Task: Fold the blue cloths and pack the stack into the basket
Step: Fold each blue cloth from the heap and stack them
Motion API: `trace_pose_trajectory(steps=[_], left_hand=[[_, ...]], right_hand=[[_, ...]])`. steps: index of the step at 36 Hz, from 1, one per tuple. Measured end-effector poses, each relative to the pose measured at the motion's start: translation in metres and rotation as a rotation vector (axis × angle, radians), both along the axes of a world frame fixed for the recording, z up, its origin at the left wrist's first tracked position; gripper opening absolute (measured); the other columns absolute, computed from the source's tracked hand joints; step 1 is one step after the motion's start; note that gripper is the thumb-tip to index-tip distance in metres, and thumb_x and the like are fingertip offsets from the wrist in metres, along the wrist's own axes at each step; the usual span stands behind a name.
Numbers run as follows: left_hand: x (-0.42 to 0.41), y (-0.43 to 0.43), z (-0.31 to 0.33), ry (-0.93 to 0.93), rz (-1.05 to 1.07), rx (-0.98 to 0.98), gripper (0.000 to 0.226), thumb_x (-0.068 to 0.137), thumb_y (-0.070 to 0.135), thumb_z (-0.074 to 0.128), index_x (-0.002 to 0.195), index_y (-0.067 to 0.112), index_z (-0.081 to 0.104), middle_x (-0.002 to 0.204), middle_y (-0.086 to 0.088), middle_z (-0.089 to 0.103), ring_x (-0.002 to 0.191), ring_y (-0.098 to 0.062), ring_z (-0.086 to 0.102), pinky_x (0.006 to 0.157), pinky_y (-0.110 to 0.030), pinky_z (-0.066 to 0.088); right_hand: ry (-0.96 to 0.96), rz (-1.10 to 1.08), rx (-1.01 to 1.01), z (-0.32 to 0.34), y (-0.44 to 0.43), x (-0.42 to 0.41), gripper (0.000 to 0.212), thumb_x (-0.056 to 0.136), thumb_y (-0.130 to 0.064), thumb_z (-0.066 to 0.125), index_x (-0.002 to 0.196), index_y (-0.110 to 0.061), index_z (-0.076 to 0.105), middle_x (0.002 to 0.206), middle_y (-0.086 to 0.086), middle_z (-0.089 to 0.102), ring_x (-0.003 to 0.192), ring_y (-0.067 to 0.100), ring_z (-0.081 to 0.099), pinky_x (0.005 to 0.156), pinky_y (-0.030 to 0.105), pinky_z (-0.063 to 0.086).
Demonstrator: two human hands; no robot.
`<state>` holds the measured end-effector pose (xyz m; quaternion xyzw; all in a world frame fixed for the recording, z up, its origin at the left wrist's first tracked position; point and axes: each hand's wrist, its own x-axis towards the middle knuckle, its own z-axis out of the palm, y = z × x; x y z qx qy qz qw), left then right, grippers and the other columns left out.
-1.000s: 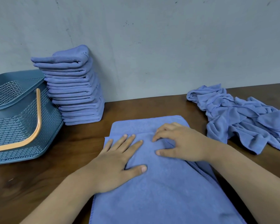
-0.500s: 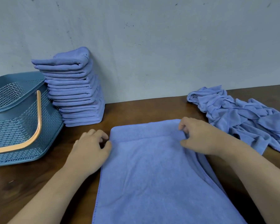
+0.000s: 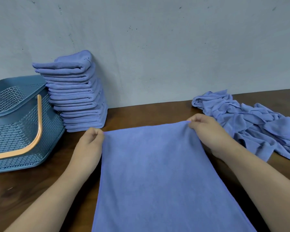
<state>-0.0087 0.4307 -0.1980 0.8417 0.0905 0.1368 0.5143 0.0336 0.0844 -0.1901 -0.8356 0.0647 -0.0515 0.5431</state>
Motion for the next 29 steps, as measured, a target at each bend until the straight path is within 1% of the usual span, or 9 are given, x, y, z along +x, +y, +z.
trace_pose_trajectory(steps=[2, 5, 8, 12, 16, 19, 24, 27, 29], left_hand=[[0.005, 0.000, -0.008, 0.039, 0.008, -0.011, 0.016, 0.105, 0.040, 0.054, 0.102, 0.027, 0.062, 0.090, 0.009, 0.071, 0.083, -0.017, 0.067, 0.085, -0.046, 0.055], [0.007, 0.004, -0.013, 0.073, -0.068, 0.016, 0.015, 0.106, 0.035, 0.057, 0.119, 0.042, 0.058, 0.099, 0.014, 0.076, 0.093, -0.014, 0.072, 0.096, -0.048, 0.056], [0.001, 0.001, -0.009, 0.095, -0.202, 0.047, 0.025, 0.102, 0.017, 0.064, 0.117, 0.035, 0.058, 0.098, 0.014, 0.077, 0.086, -0.009, 0.071, 0.082, -0.033, 0.053], [0.001, 0.005, -0.012, 0.080, -0.255, 0.151, 0.027, 0.094, 0.004, 0.067, 0.103, 0.028, 0.058, 0.080, 0.006, 0.069, 0.066, -0.010, 0.057, 0.070, -0.034, 0.045], [0.003, 0.011, -0.014, 0.091, -0.283, 0.208, 0.015, 0.094, 0.007, 0.063, 0.098, 0.021, 0.060, 0.078, -0.015, 0.060, 0.067, -0.020, 0.049, 0.069, -0.035, 0.040], [0.002, 0.010, -0.016, 0.074, -0.271, 0.247, 0.018, 0.097, 0.008, 0.061, 0.095, 0.024, 0.069, 0.080, -0.011, 0.067, 0.066, -0.019, 0.051, 0.066, -0.032, 0.039], [-0.003, 0.000, -0.011, -0.062, -0.190, 0.112, 0.031, 0.098, 0.003, 0.060, 0.087, 0.027, 0.077, 0.073, -0.013, 0.067, 0.061, -0.021, 0.048, 0.064, -0.031, 0.036], [-0.006, -0.004, -0.007, -0.191, -0.104, -0.030, 0.027, 0.104, 0.010, 0.058, 0.095, 0.027, 0.077, 0.079, 0.000, 0.069, 0.067, -0.013, 0.052, 0.064, -0.031, 0.039], [-0.002, -0.005, -0.010, -0.182, -0.131, 0.074, 0.020, 0.106, 0.022, 0.058, 0.113, 0.032, 0.074, 0.098, 0.010, 0.073, 0.085, -0.009, 0.063, 0.077, -0.029, 0.045]], right_hand=[[-0.062, -0.015, -0.045, -0.006, 0.004, 0.000, 0.013, 0.104, -0.022, 0.057, 0.112, -0.029, 0.067, 0.099, -0.005, 0.067, 0.088, 0.014, 0.062, 0.075, 0.029, 0.045], [-0.069, 0.055, -0.133, -0.011, 0.005, 0.000, 0.025, 0.104, -0.029, 0.061, 0.126, -0.038, 0.057, 0.093, 0.002, 0.067, 0.077, 0.013, 0.062, 0.069, 0.029, 0.048], [-0.024, 0.122, -0.184, -0.010, 0.004, -0.002, 0.027, 0.093, -0.013, 0.064, 0.109, -0.035, 0.058, 0.092, 0.014, 0.071, 0.063, 0.014, 0.053, 0.060, 0.030, 0.044], [-0.021, 0.126, -0.253, -0.011, 0.003, -0.003, 0.022, 0.086, -0.005, 0.063, 0.094, -0.025, 0.058, 0.083, 0.013, 0.065, 0.057, 0.012, 0.046, 0.055, 0.030, 0.041], [-0.028, 0.130, -0.289, -0.011, 0.001, -0.001, 0.016, 0.086, -0.006, 0.061, 0.081, -0.021, 0.064, 0.075, 0.004, 0.065, 0.050, 0.005, 0.044, 0.052, 0.025, 0.039], [-0.029, 0.136, -0.302, -0.009, -0.001, -0.001, 0.024, 0.089, -0.009, 0.060, 0.076, -0.025, 0.073, 0.068, -0.002, 0.066, 0.049, 0.003, 0.046, 0.048, 0.016, 0.037], [-0.112, 0.053, -0.228, -0.010, 0.001, -0.002, 0.037, 0.089, -0.001, 0.051, 0.068, -0.020, 0.076, 0.052, -0.010, 0.058, 0.042, 0.007, 0.037, 0.043, 0.019, 0.031], [-0.173, -0.006, -0.162, -0.012, 0.004, 0.000, 0.037, 0.093, -0.004, 0.052, 0.071, -0.023, 0.073, 0.062, -0.008, 0.065, 0.046, 0.006, 0.041, 0.050, 0.024, 0.033], [-0.181, -0.010, -0.160, -0.017, 0.004, 0.002, 0.035, 0.097, -0.005, 0.052, 0.080, -0.025, 0.075, 0.055, -0.015, 0.058, 0.045, 0.004, 0.043, 0.048, 0.020, 0.032]])
